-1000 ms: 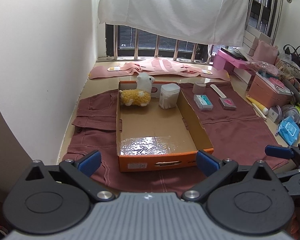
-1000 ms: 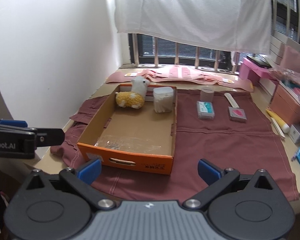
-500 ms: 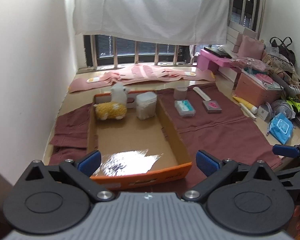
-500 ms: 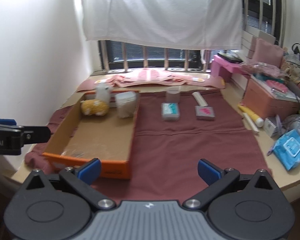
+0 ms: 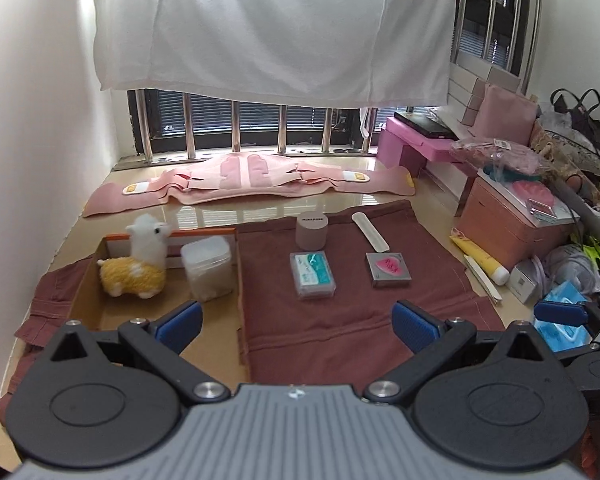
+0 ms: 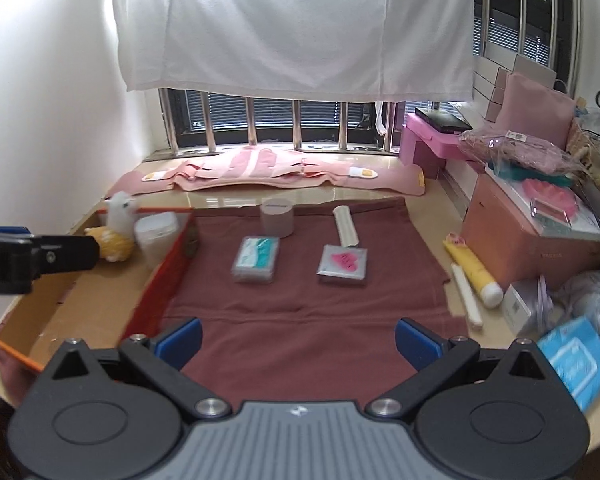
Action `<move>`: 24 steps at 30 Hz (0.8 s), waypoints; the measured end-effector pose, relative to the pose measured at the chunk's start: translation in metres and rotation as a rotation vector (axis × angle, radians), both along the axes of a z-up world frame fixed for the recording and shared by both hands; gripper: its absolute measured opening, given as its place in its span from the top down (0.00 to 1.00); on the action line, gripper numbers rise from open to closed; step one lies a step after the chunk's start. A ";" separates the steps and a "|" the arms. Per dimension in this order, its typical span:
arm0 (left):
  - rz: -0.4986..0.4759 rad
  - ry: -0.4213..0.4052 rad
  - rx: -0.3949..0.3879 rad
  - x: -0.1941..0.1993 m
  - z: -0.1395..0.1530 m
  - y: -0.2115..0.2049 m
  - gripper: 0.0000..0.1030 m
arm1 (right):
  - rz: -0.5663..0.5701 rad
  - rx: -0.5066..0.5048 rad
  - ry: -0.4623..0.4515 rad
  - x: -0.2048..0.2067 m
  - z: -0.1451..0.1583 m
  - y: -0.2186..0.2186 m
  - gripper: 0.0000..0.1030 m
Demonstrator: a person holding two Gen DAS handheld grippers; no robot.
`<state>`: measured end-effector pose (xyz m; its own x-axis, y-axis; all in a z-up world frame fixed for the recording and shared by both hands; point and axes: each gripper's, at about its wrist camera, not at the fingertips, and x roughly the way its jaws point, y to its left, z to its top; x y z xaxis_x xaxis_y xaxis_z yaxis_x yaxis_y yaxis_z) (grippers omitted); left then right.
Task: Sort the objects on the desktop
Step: 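Move left tool over the teal floss pack while right tool approaches the ROCK SWEET box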
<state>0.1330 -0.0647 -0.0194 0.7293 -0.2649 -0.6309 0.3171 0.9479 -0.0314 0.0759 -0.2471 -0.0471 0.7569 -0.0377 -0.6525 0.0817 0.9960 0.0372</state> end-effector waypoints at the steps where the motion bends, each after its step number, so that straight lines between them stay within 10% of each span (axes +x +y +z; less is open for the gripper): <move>1: 0.007 0.010 0.002 0.005 -0.002 -0.010 0.00 | 0.009 -0.004 0.002 0.007 -0.001 -0.009 0.00; 24: 0.100 0.164 0.060 0.120 -0.038 -0.099 0.00 | 0.121 0.009 0.148 0.150 -0.043 -0.086 0.00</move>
<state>0.2532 -0.1642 -0.0572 0.6364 -0.1549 -0.7557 0.2169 0.9760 -0.0174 0.2255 -0.3327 -0.0899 0.6516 0.0538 -0.7567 -0.0330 0.9985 0.0425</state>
